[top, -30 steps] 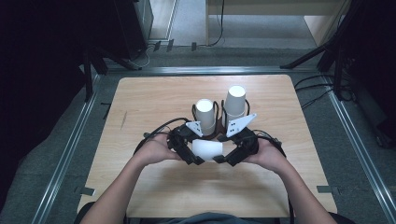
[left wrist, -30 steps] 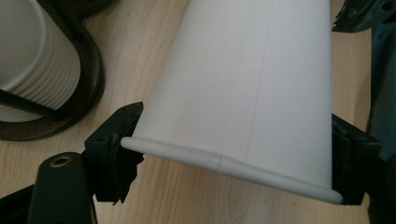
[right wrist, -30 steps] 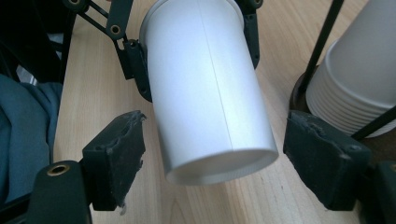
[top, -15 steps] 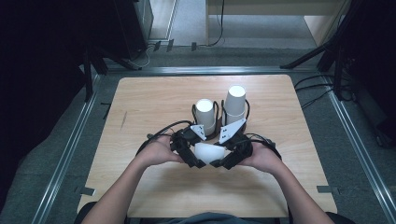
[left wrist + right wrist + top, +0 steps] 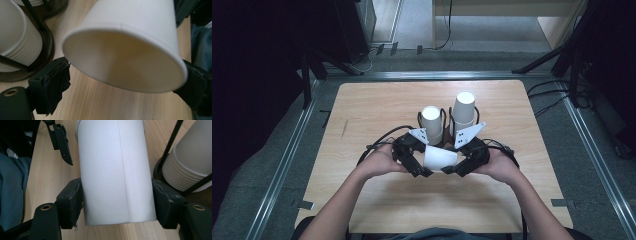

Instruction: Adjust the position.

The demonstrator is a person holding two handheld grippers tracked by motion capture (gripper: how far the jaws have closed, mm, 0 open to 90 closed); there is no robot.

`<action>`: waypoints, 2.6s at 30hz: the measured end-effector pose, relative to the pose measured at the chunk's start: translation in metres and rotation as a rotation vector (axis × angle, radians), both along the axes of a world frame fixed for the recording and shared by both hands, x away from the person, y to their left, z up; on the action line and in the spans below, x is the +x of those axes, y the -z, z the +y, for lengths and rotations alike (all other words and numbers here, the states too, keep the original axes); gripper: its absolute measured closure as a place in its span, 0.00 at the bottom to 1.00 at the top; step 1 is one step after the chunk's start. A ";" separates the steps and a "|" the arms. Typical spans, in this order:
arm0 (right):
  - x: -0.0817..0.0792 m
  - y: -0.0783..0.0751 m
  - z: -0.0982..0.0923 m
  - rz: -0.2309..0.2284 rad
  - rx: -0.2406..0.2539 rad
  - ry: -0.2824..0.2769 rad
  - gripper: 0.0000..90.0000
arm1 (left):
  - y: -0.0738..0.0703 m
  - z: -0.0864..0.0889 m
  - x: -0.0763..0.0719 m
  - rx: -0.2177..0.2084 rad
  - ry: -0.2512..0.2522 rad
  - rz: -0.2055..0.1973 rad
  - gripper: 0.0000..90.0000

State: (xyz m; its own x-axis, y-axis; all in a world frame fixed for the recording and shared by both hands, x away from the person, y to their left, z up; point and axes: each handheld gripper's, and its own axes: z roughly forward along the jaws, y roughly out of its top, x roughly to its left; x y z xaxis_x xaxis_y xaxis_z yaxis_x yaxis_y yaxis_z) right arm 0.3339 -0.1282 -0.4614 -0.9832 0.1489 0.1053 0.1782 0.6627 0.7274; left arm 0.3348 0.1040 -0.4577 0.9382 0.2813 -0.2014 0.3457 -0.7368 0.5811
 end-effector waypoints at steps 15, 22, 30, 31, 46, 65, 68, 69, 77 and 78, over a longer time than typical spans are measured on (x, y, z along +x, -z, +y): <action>0.003 -0.014 -0.016 0.000 0.117 0.024 0.35 | -0.005 0.013 0.002 -0.167 -0.074 0.028 0.08; 0.002 -0.018 -0.017 0.002 0.148 0.005 0.35 | -0.009 0.011 -0.001 -0.251 -0.065 0.045 0.08; 0.001 -0.016 -0.012 0.011 0.151 -0.020 0.35 | -0.011 0.014 -0.001 -0.335 -0.072 0.077 0.15; 0.001 -0.016 -0.010 0.015 0.152 -0.022 0.35 | -0.011 0.014 0.000 -0.335 -0.075 0.076 0.15; 0.000 -0.013 -0.005 0.045 0.119 -0.013 0.28 | -0.014 0.017 -0.001 -0.319 -0.068 0.080 0.24; 0.003 -0.008 -0.004 0.053 0.087 0.023 0.23 | -0.039 0.026 0.007 -0.160 -0.059 -0.005 0.24; 0.003 -0.009 -0.004 0.041 0.091 0.028 0.23 | -0.046 0.023 0.011 -0.127 -0.050 -0.011 0.24; 0.004 -0.009 -0.004 0.039 0.093 0.029 0.23 | -0.047 0.021 0.012 -0.116 -0.046 -0.013 0.24; 0.004 -0.006 -0.003 0.034 0.081 0.018 0.23 | -0.054 0.005 0.012 0.016 0.000 -0.051 0.23; 0.005 -0.006 -0.001 0.030 0.080 0.018 0.23 | -0.053 0.003 0.012 0.035 0.008 -0.054 0.23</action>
